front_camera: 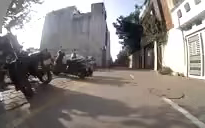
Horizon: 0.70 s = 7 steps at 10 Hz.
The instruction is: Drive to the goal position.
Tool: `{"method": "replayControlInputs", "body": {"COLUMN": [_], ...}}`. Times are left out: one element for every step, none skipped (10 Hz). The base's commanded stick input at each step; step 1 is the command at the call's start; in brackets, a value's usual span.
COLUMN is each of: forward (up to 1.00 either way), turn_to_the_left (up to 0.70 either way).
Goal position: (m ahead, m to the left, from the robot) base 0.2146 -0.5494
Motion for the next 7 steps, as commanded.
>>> {"method": "replayControlInputs", "body": {"forward": [0.85,0.85,0.85,0.85,0.85,0.85,0.85], "turn_to_the_left": [0.00,0.00,0.00,0.00,0.00,0.00,0.00]}}
